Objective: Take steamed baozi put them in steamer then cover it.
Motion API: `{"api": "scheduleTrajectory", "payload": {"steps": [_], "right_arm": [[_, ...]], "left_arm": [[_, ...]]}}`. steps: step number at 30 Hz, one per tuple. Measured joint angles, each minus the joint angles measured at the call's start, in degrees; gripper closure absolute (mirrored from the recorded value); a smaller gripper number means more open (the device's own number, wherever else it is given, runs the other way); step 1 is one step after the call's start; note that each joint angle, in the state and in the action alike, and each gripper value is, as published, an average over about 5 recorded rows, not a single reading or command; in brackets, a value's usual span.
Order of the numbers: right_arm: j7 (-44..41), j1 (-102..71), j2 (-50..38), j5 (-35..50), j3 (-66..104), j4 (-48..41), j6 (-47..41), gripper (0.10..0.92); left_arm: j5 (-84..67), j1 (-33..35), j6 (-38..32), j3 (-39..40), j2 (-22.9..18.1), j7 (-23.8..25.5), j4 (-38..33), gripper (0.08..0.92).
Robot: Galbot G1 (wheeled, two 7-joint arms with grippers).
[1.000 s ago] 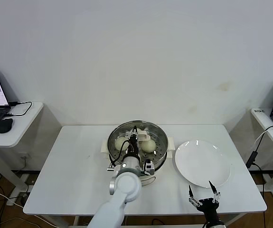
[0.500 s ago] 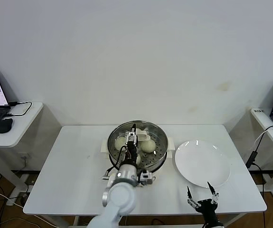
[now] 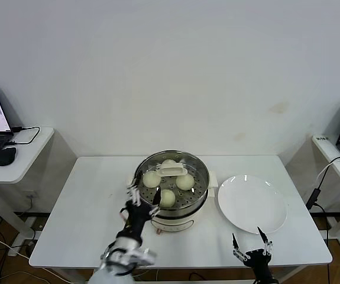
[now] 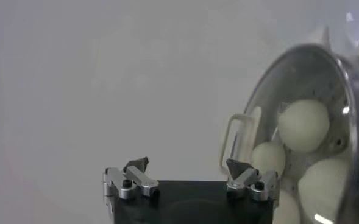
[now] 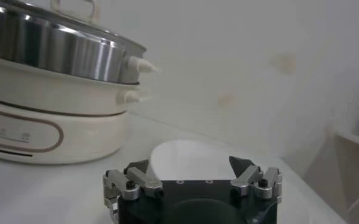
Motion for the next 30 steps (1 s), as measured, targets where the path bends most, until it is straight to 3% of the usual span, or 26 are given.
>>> {"api": "scheduleTrajectory", "payload": {"steps": [8, 16, 30], "right_arm": [[-0.1, -2.7, -2.9, 2.7, -0.8, 2.3, -1.5, 0.203], [-1.0, -5.8, -5.9, 6.3, -1.8, 4.5, -3.2, 0.202], [-1.7, -8.7, -8.6, 12.3, -4.0, 8.0, -6.4, 0.203]], "left_arm": [[-29.0, 13.3, -14.7, -8.9, 2.0, -4.4, 0.7, 0.177], [-45.5, 22.3, -26.6, -12.3, 2.2, -6.1, 4.1, 0.177], [-55.7, 27.6, -34.1, -15.1, 1.3, -7.5, 7.9, 0.177]]}}
